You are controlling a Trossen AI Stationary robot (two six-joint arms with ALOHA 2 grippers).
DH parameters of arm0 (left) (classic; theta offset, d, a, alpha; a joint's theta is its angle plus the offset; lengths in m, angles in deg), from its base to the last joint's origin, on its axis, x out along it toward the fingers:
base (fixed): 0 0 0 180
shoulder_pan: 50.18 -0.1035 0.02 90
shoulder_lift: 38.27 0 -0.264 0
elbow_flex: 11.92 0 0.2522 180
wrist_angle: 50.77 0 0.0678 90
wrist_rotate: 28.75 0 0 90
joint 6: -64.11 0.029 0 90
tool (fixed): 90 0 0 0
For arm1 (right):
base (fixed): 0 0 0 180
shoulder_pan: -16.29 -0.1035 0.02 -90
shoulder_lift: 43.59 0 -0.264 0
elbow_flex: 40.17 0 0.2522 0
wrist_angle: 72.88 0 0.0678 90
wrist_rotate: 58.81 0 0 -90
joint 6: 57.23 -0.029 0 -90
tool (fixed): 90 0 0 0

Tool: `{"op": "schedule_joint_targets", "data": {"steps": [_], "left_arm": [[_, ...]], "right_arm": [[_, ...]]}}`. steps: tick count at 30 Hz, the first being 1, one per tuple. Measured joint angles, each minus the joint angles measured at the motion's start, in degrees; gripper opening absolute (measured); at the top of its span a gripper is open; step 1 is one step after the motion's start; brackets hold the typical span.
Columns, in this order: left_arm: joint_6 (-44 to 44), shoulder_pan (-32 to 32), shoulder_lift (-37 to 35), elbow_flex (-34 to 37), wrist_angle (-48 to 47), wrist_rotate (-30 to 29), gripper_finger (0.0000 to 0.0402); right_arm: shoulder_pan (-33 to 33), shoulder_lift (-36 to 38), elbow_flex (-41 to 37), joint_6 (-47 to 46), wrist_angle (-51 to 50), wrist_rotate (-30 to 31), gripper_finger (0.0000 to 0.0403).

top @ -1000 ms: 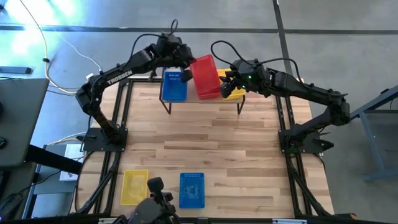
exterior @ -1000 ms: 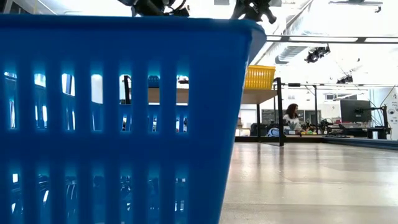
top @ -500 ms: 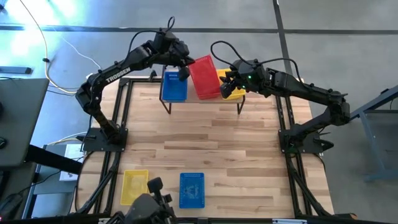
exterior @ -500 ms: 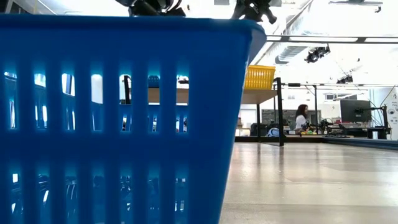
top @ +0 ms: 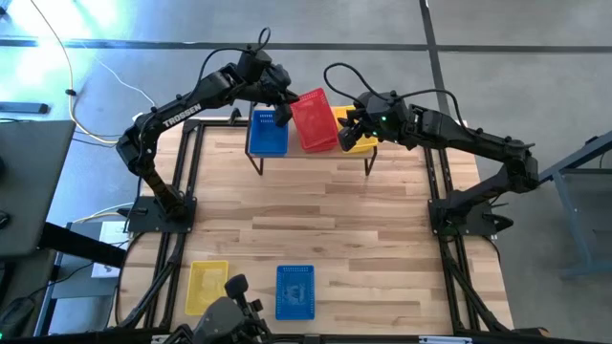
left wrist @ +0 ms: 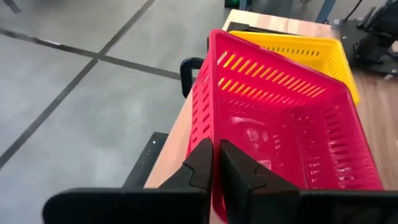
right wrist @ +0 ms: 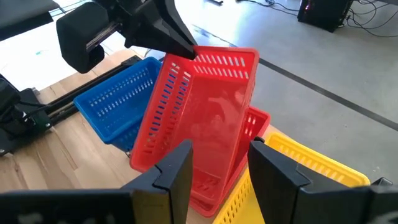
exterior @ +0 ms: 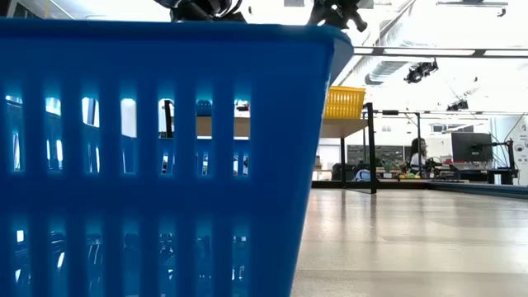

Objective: Stack baskets on shelf by color
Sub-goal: Stack the red basket on top of the red basket on the shelf

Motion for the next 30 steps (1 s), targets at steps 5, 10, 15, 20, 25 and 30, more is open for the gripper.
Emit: {"op": "schedule_joint_targets", "data": {"steps": [5, 10, 15, 20, 25, 30], "left_arm": [[-1.48, -0.02, 0.00, 0.00, -1.77, 0.09, 0.0012], [2.24, 0.00, 0.00, 0.00, -4.19, 1.01, 0.0013], [4.55, 0.04, 0.00, 0.00, -4.43, 1.57, 0.0013], [3.99, 0.02, 0.00, 0.00, -4.43, 1.27, 0.0017], [2.79, 0.02, 1.03, 0.00, -4.46, 1.72, 0.0034], [0.77, -0.02, 2.52, 0.00, -4.62, 3.10, 0.0066]], "right_arm": [[0.00, 0.00, 0.00, -1.25, 0.00, -0.44, 0.0140], [0.00, 0.00, 0.00, -1.30, 0.00, -0.42, 0.0140], [0.00, 0.00, 0.00, -1.41, 0.02, -0.42, 0.0140], [0.00, 0.00, 0.00, -1.43, 0.02, -0.44, 0.0140], [0.00, 0.00, 0.00, -1.43, 0.02, -0.43, 0.0140], [0.00, 0.00, 0.00, -1.43, 0.02, -0.42, 0.0140]]}}
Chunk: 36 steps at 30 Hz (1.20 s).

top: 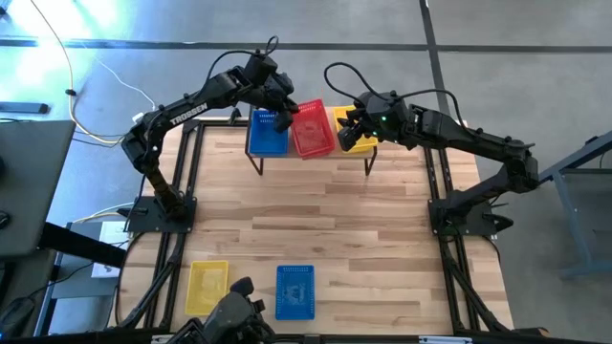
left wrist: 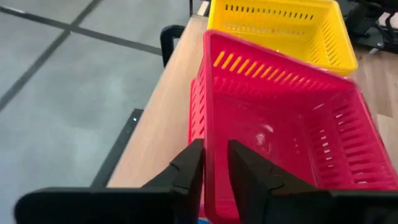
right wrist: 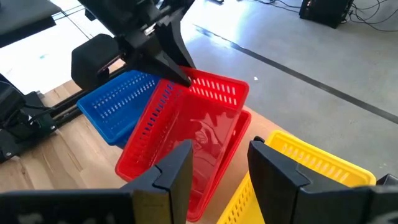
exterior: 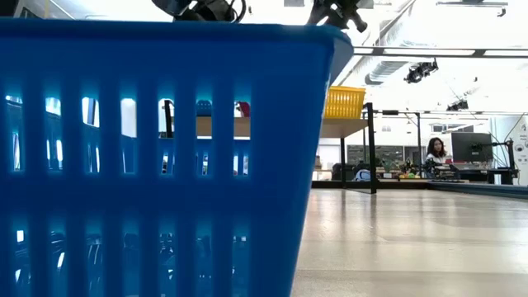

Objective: Stack baskets on shelf by color
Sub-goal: Stack the red basket on top of the red basket on the shelf

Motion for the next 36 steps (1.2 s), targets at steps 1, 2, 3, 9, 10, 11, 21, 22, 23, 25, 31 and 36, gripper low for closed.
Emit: {"op": "schedule_joint_targets", "data": {"steps": [1, 2, 3, 9, 10, 11, 21, 22, 23, 25, 31, 36], "left_arm": [[-0.48, 0.00, 0.02, 0.00, -0.14, 0.07, 0.0073], [-0.80, 0.02, 0.02, 0.00, 0.04, 0.07, 0.0080], [-0.79, 0.11, 0.00, 0.00, 0.36, 0.13, 0.0088], [-0.87, 0.33, -0.03, 0.00, -0.50, -1.18, 0.0127], [-1.04, 0.35, -0.03, 0.00, -0.97, -2.78, 0.0131], [-1.77, 0.39, -0.03, 0.00, -1.38, -4.77, 0.0134], [-3.75, 0.44, -0.05, 0.00, -3.96, -6.55, 0.0109], [-3.77, 0.42, -0.04, 0.00, -3.83, -6.55, 0.0108], [-3.77, 0.39, -0.04, 0.00, -3.69, -6.53, 0.0107], [-3.78, 0.52, -0.15, 0.00, -3.70, -6.53, 0.0108], [-3.80, 3.10, -1.38, 0.00, -3.72, -4.73, 0.0113], [-3.78, 8.08, -1.45, 0.00, -4.40, -4.47, 0.0109]], "right_arm": [[-0.02, 0.00, 0.00, -0.01, 0.00, -0.02, 0.0140], [-0.02, 0.00, 0.00, -0.02, 0.00, -0.04, 0.0140], [-0.02, 0.00, 0.00, -0.02, 0.00, -0.37, 0.0140], [-0.08, 0.00, 0.00, -0.81, -0.07, -1.94, 0.0140], [-0.13, 0.00, 0.00, -1.39, -0.20, -1.94, 0.0140], [-0.13, 0.00, 0.00, -1.68, -0.30, -1.96, 0.0140], [-0.13, 0.00, 0.00, -1.97, -0.63, -1.94, 0.0140], [-0.15, 0.00, 0.00, -1.97, -0.63, -1.94, 0.0140], [-0.14, 0.00, 0.01, -1.97, -0.63, -1.94, 0.0140], [-0.15, 0.00, 0.01, -1.96, -0.63, -1.94, 0.0140], [-0.13, 0.00, 0.00, -1.27, -0.68, -1.92, 0.0140], [-0.13, 0.00, 0.00, -1.09, -0.74, -1.83, 0.0140]]}}
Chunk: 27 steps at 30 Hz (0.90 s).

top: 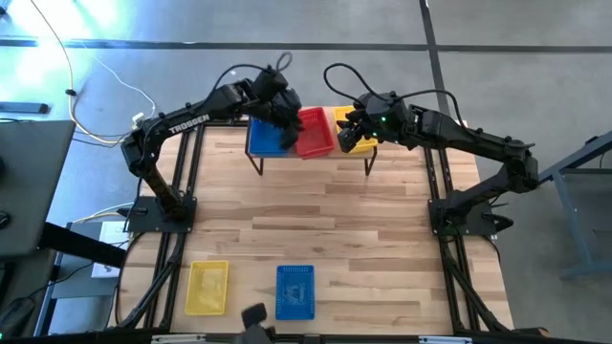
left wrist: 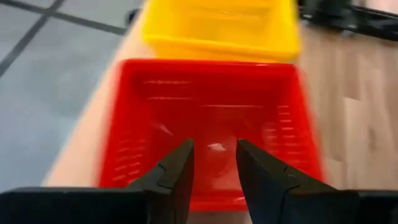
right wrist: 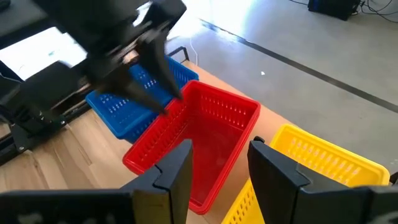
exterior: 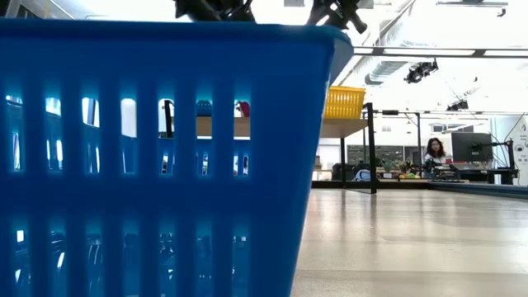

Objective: Stack baskets on shelf by color
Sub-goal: Stack the red basket on top of the red basket on the shelf

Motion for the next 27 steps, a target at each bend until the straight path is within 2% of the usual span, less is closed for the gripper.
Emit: {"op": "schedule_joint_targets", "data": {"steps": [15, 19, 23, 27], "left_arm": [[-0.57, 13.94, 0.35, 0.00, -0.61, -2.21, 0.0104], [-0.97, 16.01, 0.37, 0.00, -0.86, -2.73, 0.0103], [-2.12, 16.84, 0.71, 0.00, -3.77, -8.82, 0.0103], [-4.09, 16.46, 2.28, 0.04, -6.56, -9.42, 0.0103]], "right_arm": [[0.00, 0.00, 0.02, 0.00, -1.69, 0.11, 0.0140], [0.00, 0.00, 0.00, 0.00, -2.13, 0.11, 0.0140], [0.00, 0.00, 0.00, 0.02, -2.13, 0.13, 0.0140], [0.00, 0.00, -0.03, 0.03, -2.13, 0.13, 0.0140]]}}
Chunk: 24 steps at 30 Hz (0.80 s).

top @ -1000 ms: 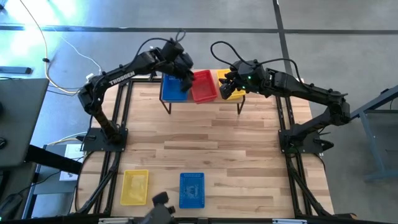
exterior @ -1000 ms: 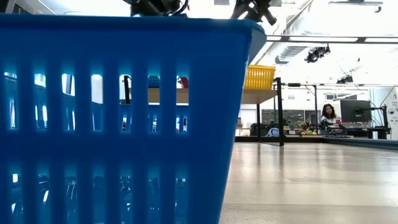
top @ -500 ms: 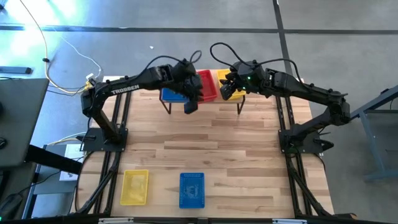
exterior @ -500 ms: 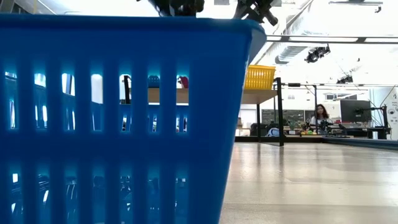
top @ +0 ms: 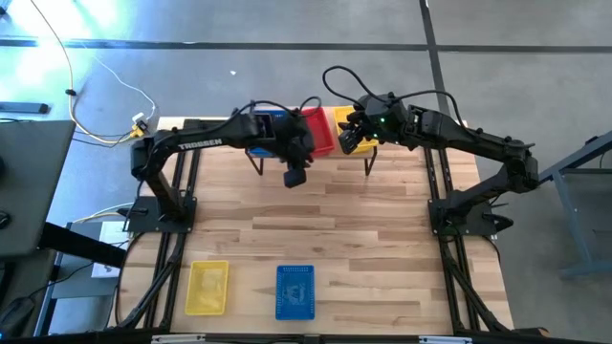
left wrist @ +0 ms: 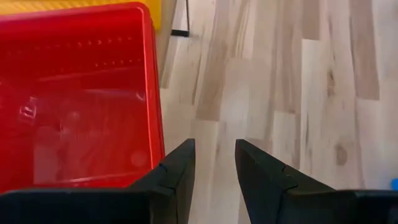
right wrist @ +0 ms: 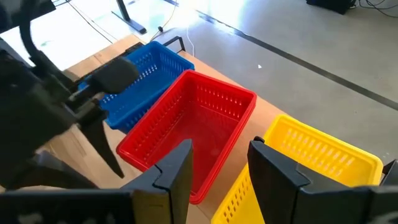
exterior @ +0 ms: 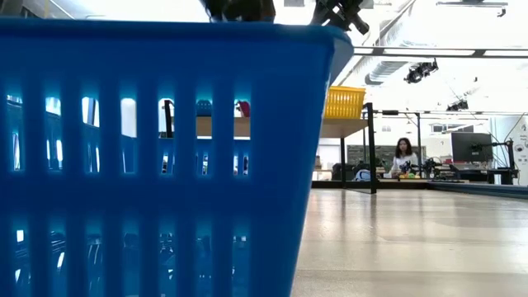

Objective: Stack baskets on shelf by color
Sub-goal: Stack the red basket on top of the red basket on the shelf

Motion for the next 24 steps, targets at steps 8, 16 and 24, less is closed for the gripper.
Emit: {"op": "schedule_joint_targets", "data": {"steps": [8, 16, 24], "left_arm": [[0.06, 0.00, 2.95, -0.02, 0.31, -3.37, 0.0103], [-0.55, -0.53, 3.10, -0.02, 0.25, -9.57, 0.0103], [-1.30, -0.90, 2.48, -0.02, -0.65, -8.68, 0.0103]], "right_arm": [[0.00, 0.00, -0.02, 0.16, -0.54, 0.00, 0.0140], [0.00, 0.00, -0.09, 0.16, -1.66, 0.00, 0.0140], [0.00, 0.00, -0.11, 0.16, -1.65, 0.00, 0.0140]]}}
